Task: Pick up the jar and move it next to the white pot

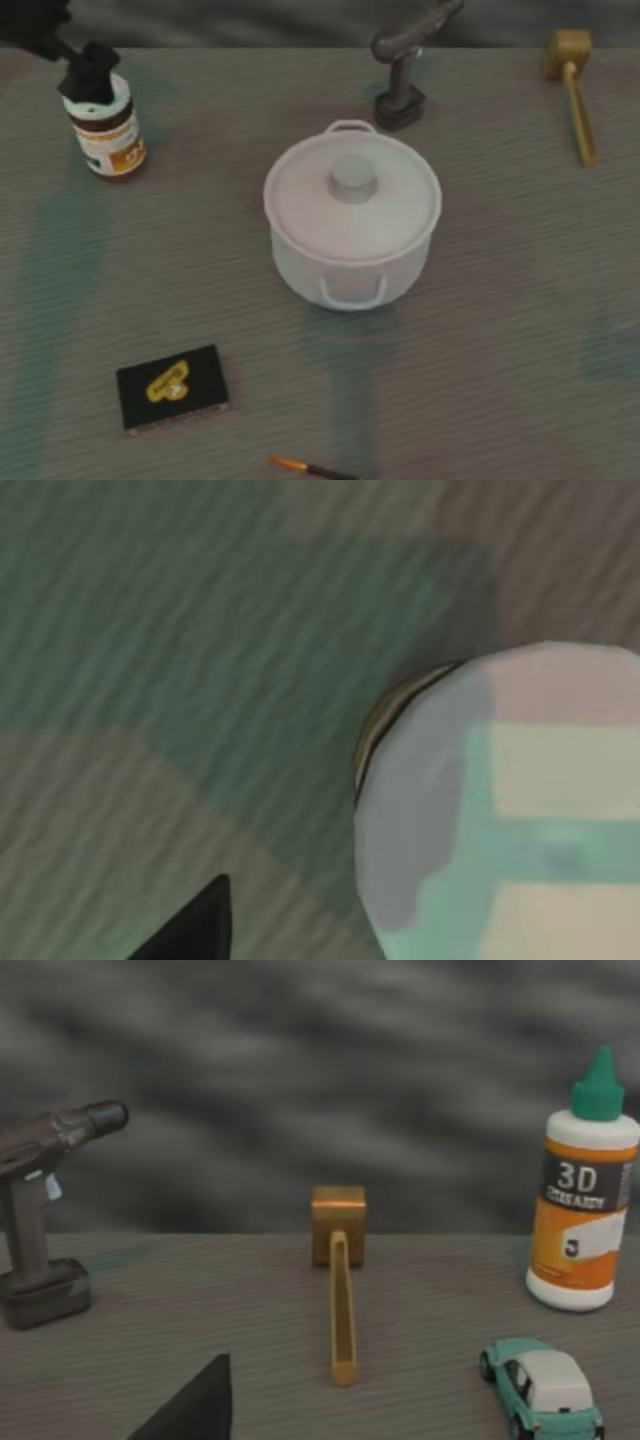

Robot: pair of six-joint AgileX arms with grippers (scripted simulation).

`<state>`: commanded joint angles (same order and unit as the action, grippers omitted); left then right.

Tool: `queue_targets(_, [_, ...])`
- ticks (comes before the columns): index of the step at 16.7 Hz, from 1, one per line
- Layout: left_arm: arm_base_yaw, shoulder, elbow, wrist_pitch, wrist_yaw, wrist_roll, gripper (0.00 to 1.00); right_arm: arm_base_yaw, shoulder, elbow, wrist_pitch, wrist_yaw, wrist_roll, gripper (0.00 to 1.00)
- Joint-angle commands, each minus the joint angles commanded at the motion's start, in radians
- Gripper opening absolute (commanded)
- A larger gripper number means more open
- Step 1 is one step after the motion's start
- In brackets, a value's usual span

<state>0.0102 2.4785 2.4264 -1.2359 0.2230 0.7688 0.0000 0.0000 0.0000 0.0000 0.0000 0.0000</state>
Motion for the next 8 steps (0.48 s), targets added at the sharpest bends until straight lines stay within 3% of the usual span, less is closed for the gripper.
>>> queue_targets(8, [-0.002,0.078,0.045,-0.042,-0.001,0.014,1.00,0.000,0.000,0.000,0.000,0.000,0.000,1.00])
